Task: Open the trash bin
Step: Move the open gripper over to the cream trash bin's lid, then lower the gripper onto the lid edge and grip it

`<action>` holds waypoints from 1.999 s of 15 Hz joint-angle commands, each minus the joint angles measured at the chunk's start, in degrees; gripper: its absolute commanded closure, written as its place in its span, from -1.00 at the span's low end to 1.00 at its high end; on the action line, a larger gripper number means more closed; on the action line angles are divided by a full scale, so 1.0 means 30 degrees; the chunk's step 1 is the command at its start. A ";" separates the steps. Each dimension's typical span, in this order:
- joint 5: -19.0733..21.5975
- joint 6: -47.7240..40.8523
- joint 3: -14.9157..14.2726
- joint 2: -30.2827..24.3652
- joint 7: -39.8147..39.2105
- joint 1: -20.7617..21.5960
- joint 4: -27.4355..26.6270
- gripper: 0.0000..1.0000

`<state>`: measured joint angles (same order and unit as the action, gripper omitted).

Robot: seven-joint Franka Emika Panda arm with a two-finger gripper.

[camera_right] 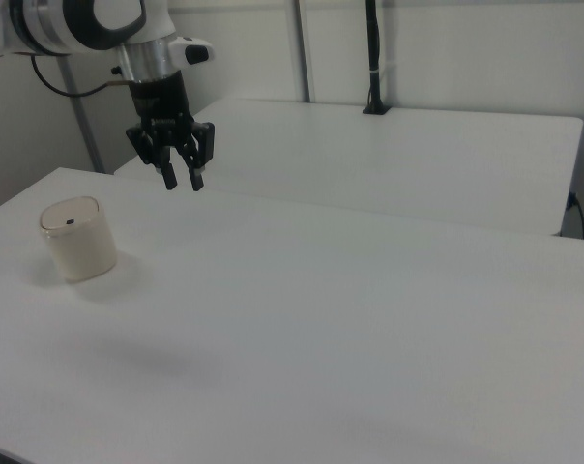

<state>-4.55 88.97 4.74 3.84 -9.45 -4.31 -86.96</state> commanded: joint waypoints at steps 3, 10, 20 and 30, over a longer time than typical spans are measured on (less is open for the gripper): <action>0.0080 0.0954 0.0178 -0.0199 0.0134 0.0381 -0.0487 1.00; 0.0256 0.4673 0.0208 0.1587 0.0339 0.4681 -0.0458 1.00; 0.0988 1.0188 0.0208 0.4841 -0.1270 0.9551 -0.0458 1.00; 0.0871 1.0598 0.0208 0.6070 -0.1448 1.0430 -0.0487 1.00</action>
<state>-2.58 118.89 6.15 21.06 -12.27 25.95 -87.91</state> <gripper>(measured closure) 0.991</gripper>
